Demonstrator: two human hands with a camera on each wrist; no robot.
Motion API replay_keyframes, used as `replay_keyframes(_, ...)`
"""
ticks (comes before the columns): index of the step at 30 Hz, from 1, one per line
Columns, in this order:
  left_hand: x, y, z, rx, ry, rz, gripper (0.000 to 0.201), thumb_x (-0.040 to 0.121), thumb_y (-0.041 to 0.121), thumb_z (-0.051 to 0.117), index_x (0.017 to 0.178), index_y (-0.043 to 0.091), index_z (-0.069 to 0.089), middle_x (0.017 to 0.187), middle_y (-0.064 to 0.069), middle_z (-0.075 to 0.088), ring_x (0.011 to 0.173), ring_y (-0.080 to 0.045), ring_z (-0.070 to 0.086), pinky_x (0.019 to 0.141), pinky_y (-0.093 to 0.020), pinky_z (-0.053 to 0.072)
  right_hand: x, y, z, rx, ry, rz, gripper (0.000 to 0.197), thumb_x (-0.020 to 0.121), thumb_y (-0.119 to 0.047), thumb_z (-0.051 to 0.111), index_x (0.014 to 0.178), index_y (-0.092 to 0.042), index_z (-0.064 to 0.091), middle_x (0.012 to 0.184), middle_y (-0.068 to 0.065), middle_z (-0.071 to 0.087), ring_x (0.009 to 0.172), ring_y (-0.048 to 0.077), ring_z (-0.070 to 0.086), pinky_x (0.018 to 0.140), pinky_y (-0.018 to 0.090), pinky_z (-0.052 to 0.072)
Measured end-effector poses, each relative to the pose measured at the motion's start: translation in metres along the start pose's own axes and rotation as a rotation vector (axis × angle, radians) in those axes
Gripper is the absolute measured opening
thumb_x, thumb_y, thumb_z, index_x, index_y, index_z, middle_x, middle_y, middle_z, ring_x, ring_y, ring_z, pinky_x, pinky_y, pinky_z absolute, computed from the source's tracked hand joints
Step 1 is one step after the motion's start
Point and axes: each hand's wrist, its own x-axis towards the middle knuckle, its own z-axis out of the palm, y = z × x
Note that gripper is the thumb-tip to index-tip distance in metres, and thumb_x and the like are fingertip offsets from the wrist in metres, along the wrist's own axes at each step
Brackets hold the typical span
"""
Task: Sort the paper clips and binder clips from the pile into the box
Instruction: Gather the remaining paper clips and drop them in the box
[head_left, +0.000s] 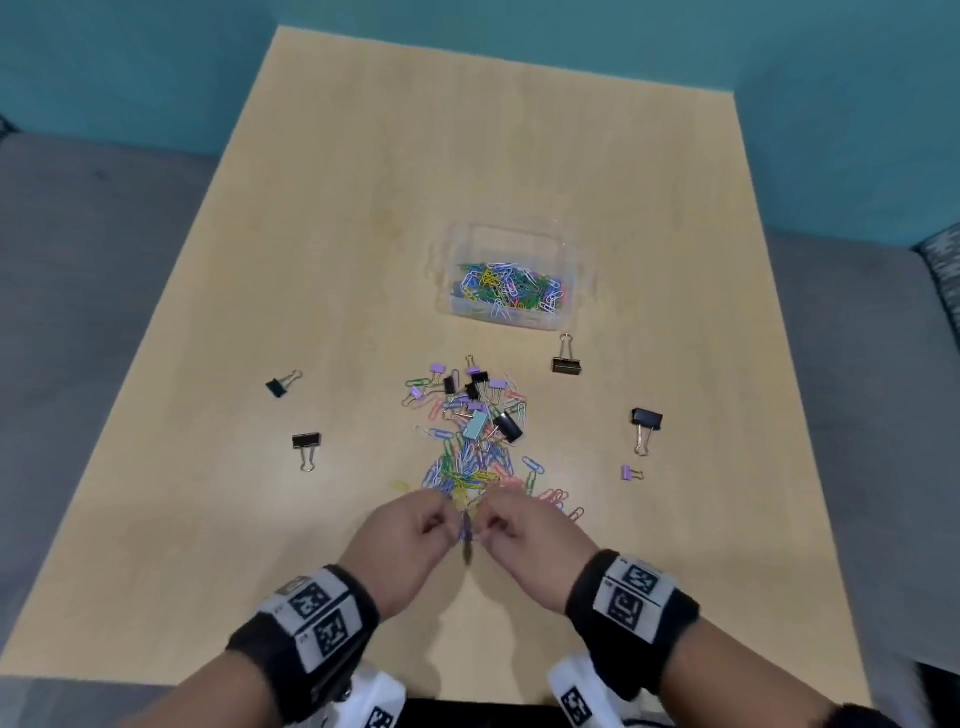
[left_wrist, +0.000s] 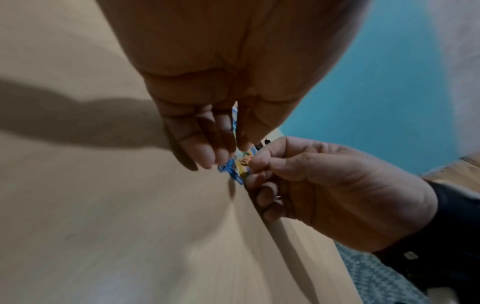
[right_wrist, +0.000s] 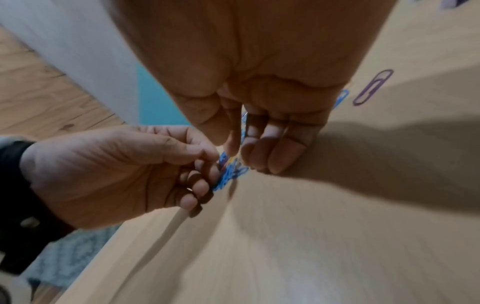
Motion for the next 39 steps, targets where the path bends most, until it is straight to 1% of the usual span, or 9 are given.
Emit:
replay_keyframes(3, -0.003, 0.0, -0.004, 0.276, 0.234, 0.132, 0.004, 0.079, 0.024, 0.061, 0.081, 0.028, 0.06, 0.082, 0.009, 0.055, 0.075, -0.011, 0.055, 0.074, -0.036, 0.048, -0.008, 0.01, -0.005, 0.042, 0.238, 0.058, 0.011, 0.085, -0.013, 0.056, 0.088, -0.022, 0.061, 0.087, -0.006, 0.057, 0.082, 0.013, 0.055, 0.077, 0.031, 0.045)
replay_keyframes(5, -0.007, -0.006, -0.009, 0.439, 0.348, 0.165, 0.022, 0.079, 0.028, 0.067, 0.101, 0.027, 0.06, 0.099, 0.005, 0.051, 0.09, -0.017, 0.052, 0.082, -0.033, 0.045, -0.022, 0.029, -0.009, -0.066, 0.388, 0.146, 0.023, 0.084, -0.019, 0.058, 0.105, -0.025, 0.058, 0.1, -0.004, 0.05, 0.095, 0.018, 0.052, 0.085, 0.033, 0.045)
replay_keyframes(8, -0.007, -0.013, -0.008, 0.549, 0.368, 0.144, 0.062, 0.075, 0.04, 0.072, 0.13, 0.022, 0.047, 0.121, -0.002, 0.043, 0.106, -0.022, 0.04, 0.091, -0.033, 0.039, -0.038, 0.041, -0.005, -0.209, 0.41, 0.301, 0.052, 0.078, -0.036, 0.063, 0.126, -0.033, 0.043, 0.109, -0.005, 0.038, 0.104, 0.022, 0.04, 0.091, 0.036, 0.041)
replay_keyframes(12, 0.005, -0.008, 0.013, 0.714, 0.308, 0.2, 0.084, 0.07, 0.046, 0.073, 0.141, 0.026, 0.033, 0.138, -0.004, 0.035, 0.118, -0.026, 0.032, 0.101, -0.035, 0.036, -0.023, 0.023, 0.015, -0.429, 0.37, 0.228, 0.079, 0.076, -0.05, 0.064, 0.142, -0.029, 0.025, 0.126, -0.001, 0.035, 0.108, 0.024, 0.034, 0.091, 0.038, 0.042)
replay_keyframes(18, 0.03, 0.005, 0.022, 0.782, 0.379, 0.229, 0.062, 0.074, 0.026, 0.072, 0.131, 0.019, 0.05, 0.128, -0.01, 0.048, 0.109, -0.03, 0.036, 0.091, -0.042, 0.046, 0.015, 0.004, 0.02, -0.491, 0.397, 0.139, 0.06, 0.086, -0.037, 0.057, 0.14, -0.023, 0.035, 0.133, 0.005, 0.038, 0.112, 0.027, 0.036, 0.089, 0.038, 0.042)
replay_keyframes(24, 0.035, 0.008, 0.015, 0.81, 0.36, 0.272, 0.022, 0.077, 0.011, 0.068, 0.098, 0.016, 0.065, 0.101, -0.007, 0.053, 0.087, -0.028, 0.044, 0.072, -0.038, 0.047, 0.02, 0.005, 0.015, -0.522, 0.38, 0.058, 0.025, 0.086, -0.009, 0.051, 0.11, -0.015, 0.053, 0.113, 0.009, 0.048, 0.098, 0.031, 0.041, 0.076, 0.037, 0.041)
replay_keyframes(29, 0.034, 0.004, 0.009, 0.786, 0.336, 0.25, 0.025, 0.069, -0.001, 0.068, 0.087, 0.016, 0.067, 0.089, -0.005, 0.054, 0.077, -0.028, 0.048, 0.062, -0.036, 0.046, 0.015, 0.006, 0.008, -0.53, 0.309, 0.053, 0.025, 0.083, 0.0, 0.049, 0.103, -0.013, 0.052, 0.104, 0.009, 0.048, 0.092, 0.03, 0.043, 0.07, 0.032, 0.029)
replay_keyframes(36, 0.029, 0.014, -0.006, 0.37, 0.265, 0.014, 0.015, 0.081, 0.013, 0.064, 0.088, 0.025, 0.07, 0.096, 0.004, 0.06, 0.081, -0.014, 0.059, 0.073, -0.026, 0.045, 0.01, 0.007, -0.013, -0.226, 0.268, 0.21, 0.02, 0.08, -0.002, 0.047, 0.091, -0.015, 0.057, 0.095, 0.005, 0.053, 0.082, 0.029, 0.053, 0.064, 0.033, 0.04)
replay_keyframes(39, 0.028, 0.015, -0.014, 0.053, 0.24, -0.106, 0.016, 0.078, 0.007, 0.068, 0.073, 0.023, 0.069, 0.093, -0.003, 0.071, 0.062, -0.014, 0.059, 0.07, -0.033, 0.052, 0.011, 0.012, -0.023, 0.052, 0.281, 0.305, 0.021, 0.075, 0.0, 0.047, 0.078, -0.017, 0.059, 0.081, 0.001, 0.059, 0.071, 0.024, 0.059, 0.065, 0.035, 0.051)
